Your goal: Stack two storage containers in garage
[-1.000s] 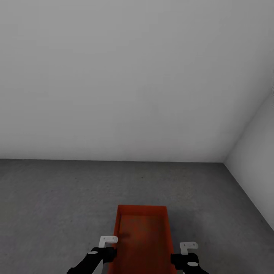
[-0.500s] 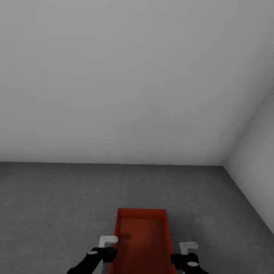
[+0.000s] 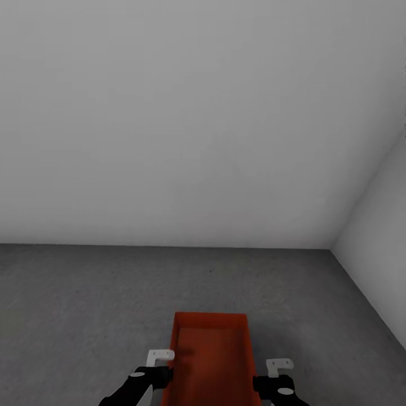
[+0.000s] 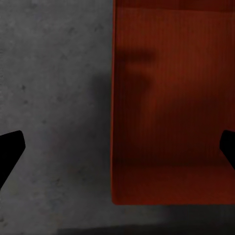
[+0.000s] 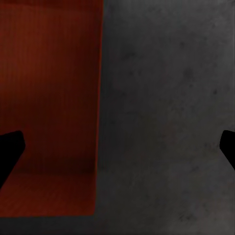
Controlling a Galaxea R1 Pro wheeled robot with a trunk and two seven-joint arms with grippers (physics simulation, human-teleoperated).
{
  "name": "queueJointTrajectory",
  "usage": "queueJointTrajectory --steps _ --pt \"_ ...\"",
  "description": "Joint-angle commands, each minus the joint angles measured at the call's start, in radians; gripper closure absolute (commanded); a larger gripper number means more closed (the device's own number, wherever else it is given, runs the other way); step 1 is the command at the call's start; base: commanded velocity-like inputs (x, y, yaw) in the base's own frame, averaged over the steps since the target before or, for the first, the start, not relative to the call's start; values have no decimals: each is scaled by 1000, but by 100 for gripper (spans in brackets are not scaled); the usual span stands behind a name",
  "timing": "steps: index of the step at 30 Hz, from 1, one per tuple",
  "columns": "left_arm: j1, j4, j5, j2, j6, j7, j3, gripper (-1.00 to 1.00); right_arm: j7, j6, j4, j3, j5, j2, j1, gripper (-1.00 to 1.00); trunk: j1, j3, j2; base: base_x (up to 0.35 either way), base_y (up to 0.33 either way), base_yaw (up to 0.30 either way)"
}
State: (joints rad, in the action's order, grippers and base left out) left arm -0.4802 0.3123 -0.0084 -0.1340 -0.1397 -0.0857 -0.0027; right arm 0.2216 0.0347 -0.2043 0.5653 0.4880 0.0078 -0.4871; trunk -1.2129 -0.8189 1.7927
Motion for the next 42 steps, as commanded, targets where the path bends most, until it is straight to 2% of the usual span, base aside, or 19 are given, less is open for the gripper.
queueJointTrajectory --steps 1,24,42 --pt "0 2 -1 -1 -6 -3 -1 -100 4 4 0 8 11 0 -1 -100 0 1 0 0 0 0" --pt "0 2 -1 -1 -6 -3 0 -100 4 4 0 8 11 0 -1 -100 0 37 0 0 0 0" --pt "0 1 1 0 -8 -3 1 -100 4 4 0 8 11 0 -1 -100 69 119 -126 0 0 0"
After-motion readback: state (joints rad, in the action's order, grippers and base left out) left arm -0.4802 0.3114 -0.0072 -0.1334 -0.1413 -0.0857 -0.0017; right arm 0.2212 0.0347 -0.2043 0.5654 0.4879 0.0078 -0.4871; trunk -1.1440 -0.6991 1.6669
